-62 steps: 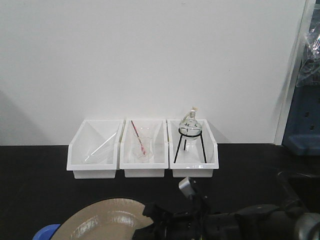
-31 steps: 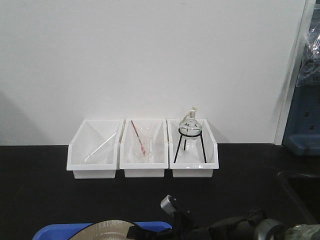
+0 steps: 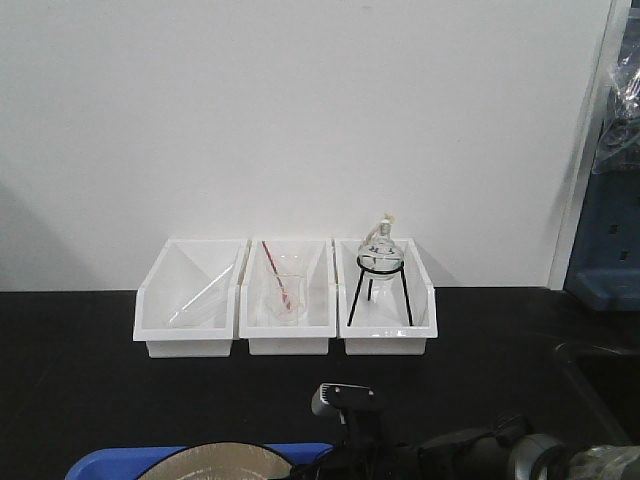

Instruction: Place disk in tray to left cabinet

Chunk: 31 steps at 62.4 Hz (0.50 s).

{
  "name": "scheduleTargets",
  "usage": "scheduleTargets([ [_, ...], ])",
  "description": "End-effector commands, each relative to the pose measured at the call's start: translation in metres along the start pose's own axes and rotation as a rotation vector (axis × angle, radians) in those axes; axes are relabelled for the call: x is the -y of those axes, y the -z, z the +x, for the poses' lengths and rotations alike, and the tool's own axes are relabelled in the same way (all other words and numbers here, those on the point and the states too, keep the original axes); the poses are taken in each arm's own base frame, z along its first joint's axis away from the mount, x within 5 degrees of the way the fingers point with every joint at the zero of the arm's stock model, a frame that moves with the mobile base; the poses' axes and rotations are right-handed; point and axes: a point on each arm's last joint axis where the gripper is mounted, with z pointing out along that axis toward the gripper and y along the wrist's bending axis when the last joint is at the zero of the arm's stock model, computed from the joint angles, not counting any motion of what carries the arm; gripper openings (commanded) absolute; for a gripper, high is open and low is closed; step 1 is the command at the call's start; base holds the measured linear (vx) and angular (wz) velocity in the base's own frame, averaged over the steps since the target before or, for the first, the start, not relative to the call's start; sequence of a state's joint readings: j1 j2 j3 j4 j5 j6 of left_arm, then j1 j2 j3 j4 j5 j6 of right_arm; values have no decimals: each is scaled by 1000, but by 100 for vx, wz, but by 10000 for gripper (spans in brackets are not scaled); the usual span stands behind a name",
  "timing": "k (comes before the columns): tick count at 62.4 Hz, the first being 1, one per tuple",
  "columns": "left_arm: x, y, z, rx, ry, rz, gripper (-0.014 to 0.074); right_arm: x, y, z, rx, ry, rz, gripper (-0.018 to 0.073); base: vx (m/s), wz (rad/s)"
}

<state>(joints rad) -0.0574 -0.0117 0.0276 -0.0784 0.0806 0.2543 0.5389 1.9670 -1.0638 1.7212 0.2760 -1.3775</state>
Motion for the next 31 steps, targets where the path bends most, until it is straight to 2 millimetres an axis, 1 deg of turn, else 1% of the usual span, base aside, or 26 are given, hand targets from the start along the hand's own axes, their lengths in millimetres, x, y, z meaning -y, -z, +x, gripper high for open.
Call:
scheduleTargets([
  [1,-1,1,-2,73,11,-20,-6,-15,21,-33,130,88,-11,419,0,0],
  [8,-1,1,-2,73,11,-20,-6,-16,25,-50,184,181,41,419,0,0],
  [14,-1,1,-2,73,11,-20,-6,-17,28,-64,229,210,88,419,0,0],
  [19,-1,1,-2,73,11,-20,-6,-17,34,-73,258,231,136,419,0,0],
  [24,-1,1,-2,73,11,-20,-6,-15,48,-80,291,254,211,419,0,0],
  [31,-1,1,-2,73,11,-20,-6,-17,80,-89,360,242,313,417,0,0],
])
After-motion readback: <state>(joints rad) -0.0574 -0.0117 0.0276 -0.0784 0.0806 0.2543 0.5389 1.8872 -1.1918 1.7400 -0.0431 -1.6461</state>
